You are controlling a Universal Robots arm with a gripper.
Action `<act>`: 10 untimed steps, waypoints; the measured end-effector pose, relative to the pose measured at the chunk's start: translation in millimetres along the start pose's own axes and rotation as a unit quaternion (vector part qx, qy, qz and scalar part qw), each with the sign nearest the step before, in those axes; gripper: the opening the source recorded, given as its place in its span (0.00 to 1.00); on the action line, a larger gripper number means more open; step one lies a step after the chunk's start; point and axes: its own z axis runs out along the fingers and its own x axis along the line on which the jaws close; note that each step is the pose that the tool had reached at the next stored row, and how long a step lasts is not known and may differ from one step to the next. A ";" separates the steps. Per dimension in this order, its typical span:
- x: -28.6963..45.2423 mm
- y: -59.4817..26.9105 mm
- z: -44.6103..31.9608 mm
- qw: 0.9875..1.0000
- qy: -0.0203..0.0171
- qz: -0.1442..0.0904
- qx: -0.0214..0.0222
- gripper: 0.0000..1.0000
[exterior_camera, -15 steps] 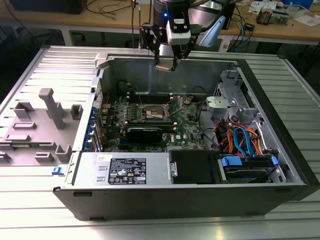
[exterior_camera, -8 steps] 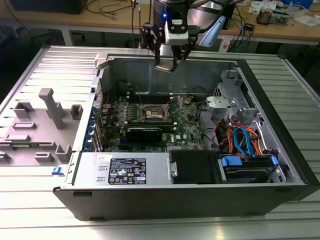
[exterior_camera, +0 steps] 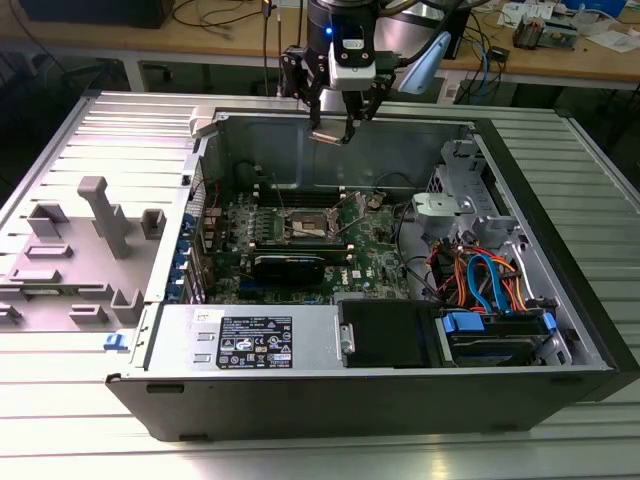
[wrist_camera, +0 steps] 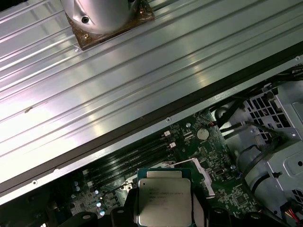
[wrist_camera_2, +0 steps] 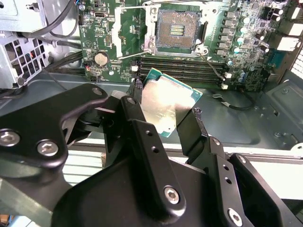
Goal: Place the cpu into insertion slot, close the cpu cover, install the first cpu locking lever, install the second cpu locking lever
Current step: 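Place the cpu into insertion slot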
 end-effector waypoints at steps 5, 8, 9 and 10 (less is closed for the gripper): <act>0.0 0.0 0.0 1.000 0.000 0.000 0.000 0.54; 0.0 0.0 0.1 1.000 0.000 0.002 0.000 0.54; 0.0 0.0 0.2 1.000 0.000 0.003 0.000 0.54; 0.0 0.0 0.3 1.000 -0.001 0.007 0.000 0.54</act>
